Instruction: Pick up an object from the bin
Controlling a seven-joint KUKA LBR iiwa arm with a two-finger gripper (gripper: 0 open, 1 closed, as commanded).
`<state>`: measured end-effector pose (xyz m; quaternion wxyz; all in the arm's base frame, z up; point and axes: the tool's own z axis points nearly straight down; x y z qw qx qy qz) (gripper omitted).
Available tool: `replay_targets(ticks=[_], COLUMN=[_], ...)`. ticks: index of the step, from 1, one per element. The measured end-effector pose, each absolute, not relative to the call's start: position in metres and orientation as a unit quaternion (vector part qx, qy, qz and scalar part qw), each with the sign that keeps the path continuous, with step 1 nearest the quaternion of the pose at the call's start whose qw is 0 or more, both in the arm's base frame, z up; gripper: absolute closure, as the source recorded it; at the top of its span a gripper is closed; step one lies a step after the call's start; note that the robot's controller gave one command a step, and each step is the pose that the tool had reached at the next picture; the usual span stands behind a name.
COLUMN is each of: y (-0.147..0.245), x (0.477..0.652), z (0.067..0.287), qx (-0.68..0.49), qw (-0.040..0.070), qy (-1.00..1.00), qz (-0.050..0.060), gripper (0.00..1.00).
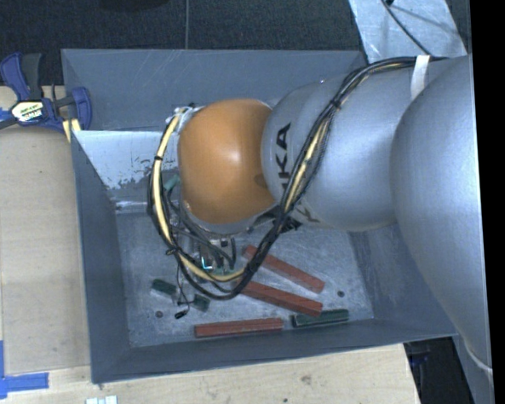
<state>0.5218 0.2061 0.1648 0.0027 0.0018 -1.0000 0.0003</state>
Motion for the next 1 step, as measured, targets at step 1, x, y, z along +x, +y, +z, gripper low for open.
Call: replay_targets(ticks=[1], y=[0.1845], x=[0.5095], z=[0.0657], qx=[0.031], qw=[0.003], qy=[-1.000], qz=[0.001], gripper=[0.00])
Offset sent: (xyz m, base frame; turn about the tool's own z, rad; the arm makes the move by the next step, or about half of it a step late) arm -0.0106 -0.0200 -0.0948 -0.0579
